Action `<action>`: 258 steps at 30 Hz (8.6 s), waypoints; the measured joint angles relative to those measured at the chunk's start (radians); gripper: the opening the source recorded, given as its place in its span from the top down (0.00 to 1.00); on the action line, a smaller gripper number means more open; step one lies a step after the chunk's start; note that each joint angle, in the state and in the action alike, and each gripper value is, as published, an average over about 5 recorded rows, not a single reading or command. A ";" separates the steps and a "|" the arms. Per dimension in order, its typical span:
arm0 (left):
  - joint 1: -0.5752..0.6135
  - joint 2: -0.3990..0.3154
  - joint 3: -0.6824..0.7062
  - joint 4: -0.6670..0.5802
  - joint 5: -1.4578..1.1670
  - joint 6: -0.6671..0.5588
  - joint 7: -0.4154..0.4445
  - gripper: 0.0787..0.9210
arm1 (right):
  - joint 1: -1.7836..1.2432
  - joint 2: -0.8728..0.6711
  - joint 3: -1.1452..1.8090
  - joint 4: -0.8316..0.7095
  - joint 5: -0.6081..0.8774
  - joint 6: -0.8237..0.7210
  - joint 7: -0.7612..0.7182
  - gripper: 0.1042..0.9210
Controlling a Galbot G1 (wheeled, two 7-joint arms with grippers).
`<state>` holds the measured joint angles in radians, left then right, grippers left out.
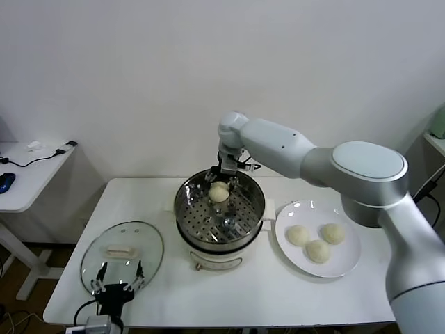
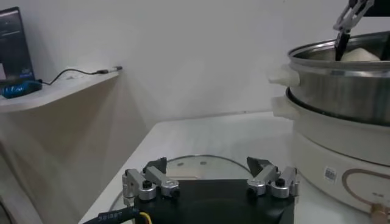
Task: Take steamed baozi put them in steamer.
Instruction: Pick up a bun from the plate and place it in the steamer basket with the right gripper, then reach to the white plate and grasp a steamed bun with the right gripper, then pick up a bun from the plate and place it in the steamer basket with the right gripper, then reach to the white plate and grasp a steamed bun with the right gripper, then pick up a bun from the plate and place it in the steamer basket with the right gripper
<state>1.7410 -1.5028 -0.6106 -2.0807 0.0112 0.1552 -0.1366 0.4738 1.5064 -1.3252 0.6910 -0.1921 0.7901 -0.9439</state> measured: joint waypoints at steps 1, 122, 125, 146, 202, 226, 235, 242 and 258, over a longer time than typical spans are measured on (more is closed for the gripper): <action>0.000 0.000 0.000 0.000 0.000 0.000 0.000 0.12 | 0.004 -0.002 0.000 0.002 0.007 0.000 0.000 0.12; -0.017 -0.020 0.039 0.002 0.063 -0.020 -0.020 0.12 | 0.427 -0.323 -0.273 0.756 1.224 -1.260 0.247 0.40; -0.019 -0.020 0.039 0.005 0.063 -0.019 -0.020 0.12 | 0.385 -0.271 -0.271 0.733 1.228 -1.280 0.273 0.40; -0.034 -0.020 0.040 0.032 0.063 -0.019 -0.017 0.12 | 0.153 -0.086 -0.244 0.513 1.153 -1.313 0.336 0.40; -0.027 -0.027 0.033 0.018 0.062 -0.017 -0.014 0.12 | 0.035 -0.917 -0.236 0.689 0.613 -1.063 0.019 0.12; -0.030 -0.023 0.031 0.028 0.059 -0.018 -0.016 0.12 | -0.136 -0.854 -0.147 0.634 0.580 -1.114 0.100 0.14; -0.030 -0.025 0.036 0.027 0.063 -0.018 -0.017 0.12 | -0.127 -0.852 -0.153 0.643 0.570 -1.113 0.093 0.25; -0.028 -0.026 0.038 0.022 0.064 -0.017 -0.019 0.12 | -0.095 -0.847 -0.174 0.655 0.565 -1.103 0.071 0.34; -0.031 -0.028 0.051 0.006 0.070 -0.010 -0.017 0.12 | 0.231 -0.740 -0.240 0.668 0.522 -0.932 -0.086 0.37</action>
<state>1.7101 -1.5309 -0.5596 -2.0748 0.0810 0.1451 -0.1531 0.7052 0.7663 -1.5653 1.3587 0.3299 -0.1419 -1.0298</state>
